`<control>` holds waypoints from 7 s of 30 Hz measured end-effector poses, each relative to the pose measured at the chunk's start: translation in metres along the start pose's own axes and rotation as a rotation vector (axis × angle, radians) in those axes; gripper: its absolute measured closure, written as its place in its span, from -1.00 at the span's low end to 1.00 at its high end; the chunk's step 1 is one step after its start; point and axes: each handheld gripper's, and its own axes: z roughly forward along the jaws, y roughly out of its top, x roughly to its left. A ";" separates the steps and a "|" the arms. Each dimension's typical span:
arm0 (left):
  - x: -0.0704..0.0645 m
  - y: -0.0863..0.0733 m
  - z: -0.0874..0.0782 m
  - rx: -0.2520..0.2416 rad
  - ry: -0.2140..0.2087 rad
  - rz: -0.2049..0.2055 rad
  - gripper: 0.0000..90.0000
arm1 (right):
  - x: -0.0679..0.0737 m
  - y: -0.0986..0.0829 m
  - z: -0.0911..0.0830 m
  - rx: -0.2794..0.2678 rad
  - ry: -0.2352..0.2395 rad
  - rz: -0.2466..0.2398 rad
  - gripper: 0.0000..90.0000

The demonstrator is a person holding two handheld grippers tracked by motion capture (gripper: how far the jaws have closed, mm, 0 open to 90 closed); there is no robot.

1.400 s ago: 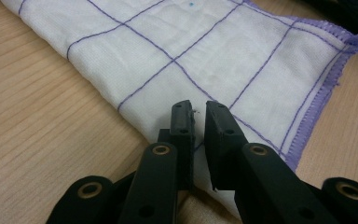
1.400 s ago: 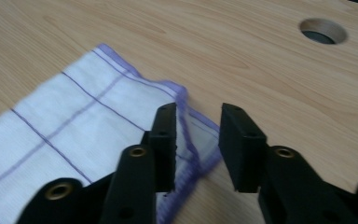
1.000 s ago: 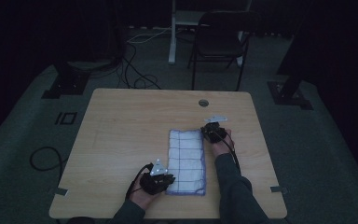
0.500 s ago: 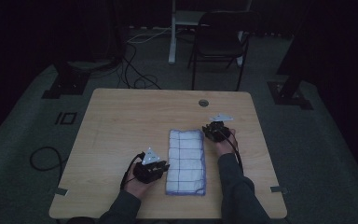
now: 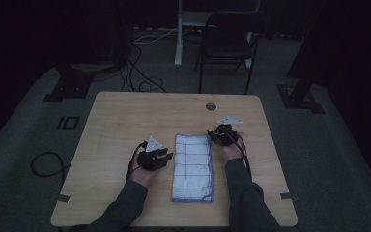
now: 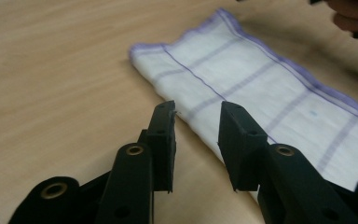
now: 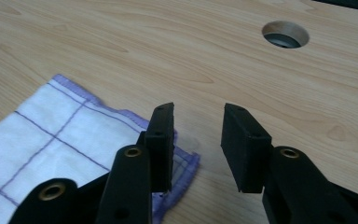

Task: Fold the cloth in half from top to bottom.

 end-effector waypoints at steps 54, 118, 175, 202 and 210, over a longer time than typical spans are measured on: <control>0.035 0.031 0.093 0.086 0.077 -0.107 0.37 | 0.014 -0.014 0.024 0.147 -0.011 0.043 0.50; 0.029 0.074 0.065 0.050 0.040 -0.067 0.95 | 0.011 0.019 -0.001 0.063 0.040 -0.012 0.90; -0.006 0.065 -0.003 -0.078 -0.031 -0.010 0.94 | 0.041 0.010 -0.077 -0.074 0.078 -0.117 0.90; -0.029 0.033 -0.023 -0.096 -0.052 0.007 0.94 | 0.052 -0.023 -0.097 -0.089 0.137 -0.080 0.89; -0.032 0.022 -0.028 -0.091 -0.067 0.005 0.94 | 0.056 -0.029 -0.100 -0.088 0.155 -0.083 0.89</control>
